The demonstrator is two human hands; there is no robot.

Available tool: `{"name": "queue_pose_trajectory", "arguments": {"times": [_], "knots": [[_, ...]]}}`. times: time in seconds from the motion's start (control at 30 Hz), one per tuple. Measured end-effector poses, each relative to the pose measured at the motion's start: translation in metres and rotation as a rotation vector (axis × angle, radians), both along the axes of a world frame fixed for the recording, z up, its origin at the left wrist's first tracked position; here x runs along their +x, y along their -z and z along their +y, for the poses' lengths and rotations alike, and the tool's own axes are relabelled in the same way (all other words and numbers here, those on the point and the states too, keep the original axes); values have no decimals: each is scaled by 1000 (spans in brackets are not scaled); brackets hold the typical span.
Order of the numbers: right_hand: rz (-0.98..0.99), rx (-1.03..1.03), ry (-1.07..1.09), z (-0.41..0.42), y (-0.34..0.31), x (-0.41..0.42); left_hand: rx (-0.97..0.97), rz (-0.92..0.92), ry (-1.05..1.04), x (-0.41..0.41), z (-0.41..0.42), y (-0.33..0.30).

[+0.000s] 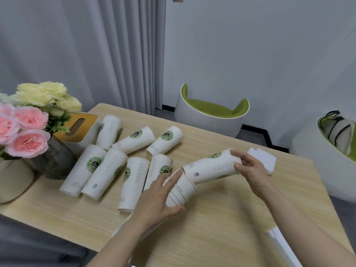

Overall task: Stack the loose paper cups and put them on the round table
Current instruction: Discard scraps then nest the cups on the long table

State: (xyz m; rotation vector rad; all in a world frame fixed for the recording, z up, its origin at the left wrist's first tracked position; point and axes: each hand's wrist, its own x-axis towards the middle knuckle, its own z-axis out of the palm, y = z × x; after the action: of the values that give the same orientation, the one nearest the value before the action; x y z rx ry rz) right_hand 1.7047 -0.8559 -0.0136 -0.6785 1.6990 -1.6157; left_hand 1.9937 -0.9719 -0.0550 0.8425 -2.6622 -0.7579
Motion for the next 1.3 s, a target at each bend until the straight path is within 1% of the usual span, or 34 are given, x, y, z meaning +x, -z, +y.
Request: {"name": "queue_pose_trajectory", "arguments": {"times": [0.23, 0.4, 0.63, 0.83, 1.03, 1.3], "knots": [[28, 15, -56, -13, -12, 19, 103, 55, -39, 13, -3, -7], [32, 9, -188, -30, -17, 49, 125, 51, -61, 25, -4, -11], [0, -33, -378, -45, -17, 89, 93, 44, -72, 35, -5, -15], [-49, 15, -532, -50, -15, 116, 82, 54, -77, 36, -3, -18], [-116, 15, -564, -54, -3, 143, 76, 50, -91, 42, -5, -18], [-138, 20, -574, -58, -1, 163, 98, 56, -134, 45, -6, -18]]}}
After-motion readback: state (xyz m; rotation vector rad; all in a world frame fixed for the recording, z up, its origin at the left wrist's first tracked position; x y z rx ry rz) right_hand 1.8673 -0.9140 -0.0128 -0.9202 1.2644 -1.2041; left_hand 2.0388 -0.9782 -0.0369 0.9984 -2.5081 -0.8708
